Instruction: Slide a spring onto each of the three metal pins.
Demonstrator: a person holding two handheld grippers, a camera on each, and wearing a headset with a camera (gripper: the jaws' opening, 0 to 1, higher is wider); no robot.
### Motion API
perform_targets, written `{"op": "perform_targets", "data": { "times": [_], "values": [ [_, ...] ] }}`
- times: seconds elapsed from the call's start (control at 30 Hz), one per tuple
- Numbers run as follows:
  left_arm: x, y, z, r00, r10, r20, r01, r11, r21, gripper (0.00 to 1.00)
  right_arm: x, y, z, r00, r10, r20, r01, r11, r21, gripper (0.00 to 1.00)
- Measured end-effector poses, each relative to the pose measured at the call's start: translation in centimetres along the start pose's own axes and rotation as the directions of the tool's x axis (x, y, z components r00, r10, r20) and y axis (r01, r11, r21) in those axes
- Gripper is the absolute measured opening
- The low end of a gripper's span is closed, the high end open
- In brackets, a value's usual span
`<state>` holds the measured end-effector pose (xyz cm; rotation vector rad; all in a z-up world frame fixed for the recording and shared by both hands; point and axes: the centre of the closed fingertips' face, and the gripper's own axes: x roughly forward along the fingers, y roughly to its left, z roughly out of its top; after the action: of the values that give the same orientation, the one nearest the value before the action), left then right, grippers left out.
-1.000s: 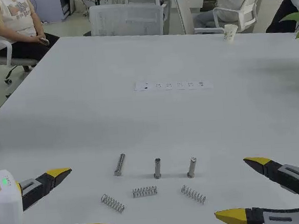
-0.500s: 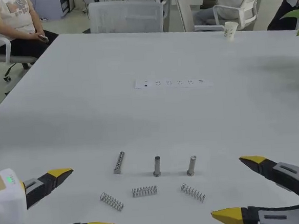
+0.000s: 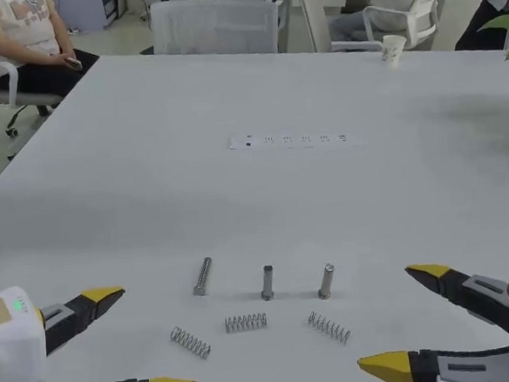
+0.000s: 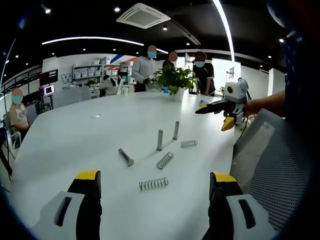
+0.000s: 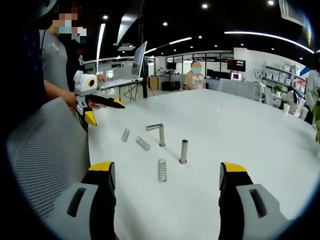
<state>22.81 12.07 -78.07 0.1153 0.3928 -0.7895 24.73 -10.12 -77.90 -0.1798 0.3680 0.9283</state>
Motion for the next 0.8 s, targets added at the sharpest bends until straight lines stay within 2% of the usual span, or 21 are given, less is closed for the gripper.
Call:
{"op": "perform_targets", "data": {
  "times": [0.5, 0.8],
  "values": [
    [0.16, 0.05, 0.04, 1.0000, 0.007, -0.007, -0.007, 1.000, 0.006, 0.88, -0.05, 0.01, -0.20, 1.0000, -0.002, -0.002, 0.002, 1.000, 0.004, 0.86],
    [0.18, 0.35, -0.05, 0.9997, 0.003, -0.025, -0.003, 1.000, 0.005, 0.82, -0.01, 0.06, -0.12, 1.0000, -0.001, -0.002, 0.001, 1.000, 0.009, 0.85]
  ]
}}
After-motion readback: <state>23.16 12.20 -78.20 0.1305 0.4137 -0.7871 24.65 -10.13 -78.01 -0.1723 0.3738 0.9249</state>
